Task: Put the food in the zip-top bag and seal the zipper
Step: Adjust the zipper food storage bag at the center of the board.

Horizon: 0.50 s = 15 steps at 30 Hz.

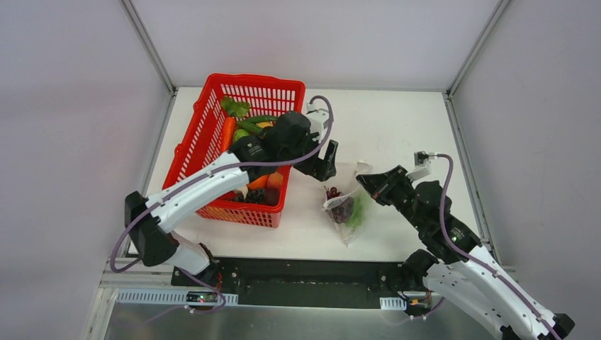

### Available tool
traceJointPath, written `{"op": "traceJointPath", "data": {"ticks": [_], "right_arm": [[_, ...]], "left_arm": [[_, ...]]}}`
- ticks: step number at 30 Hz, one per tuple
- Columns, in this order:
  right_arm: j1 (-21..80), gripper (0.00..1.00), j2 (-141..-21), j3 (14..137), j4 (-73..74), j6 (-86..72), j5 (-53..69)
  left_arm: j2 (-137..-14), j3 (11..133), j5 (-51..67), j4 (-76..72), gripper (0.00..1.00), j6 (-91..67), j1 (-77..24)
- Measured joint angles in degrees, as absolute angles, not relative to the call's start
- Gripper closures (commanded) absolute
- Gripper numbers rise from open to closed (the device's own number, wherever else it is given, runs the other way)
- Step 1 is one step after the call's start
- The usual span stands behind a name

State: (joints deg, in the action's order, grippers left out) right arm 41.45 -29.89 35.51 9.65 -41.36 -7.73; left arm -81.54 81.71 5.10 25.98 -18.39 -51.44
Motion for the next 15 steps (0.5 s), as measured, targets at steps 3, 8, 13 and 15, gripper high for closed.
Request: {"op": "traceJointPath", "data": {"ticks": [3, 8, 13, 15], "right_arm": [[41.4, 1.00, -28.0, 34.9, 11.4, -41.9, -10.5], [41.4, 1.00, -25.3, 34.2, 13.7, -42.9, -13.8], [41.4, 1.00, -24.5, 33.8, 14.8, -43.5, -15.4], [41.4, 1.00, -24.5, 33.8, 15.2, -43.5, -15.7]], "left_arm": [[-86.6, 84.4, 6.1, 27.5, 0.24, -18.2, -51.6], [-91.8, 86.0, 5.5, 29.3, 0.30, -19.1, -51.8], [-96.4, 87.1, 4.7, 32.0, 0.44, -20.3, -51.8], [-97.5, 87.4, 4.3, 32.5, 0.62, -20.2, -51.8]]}}
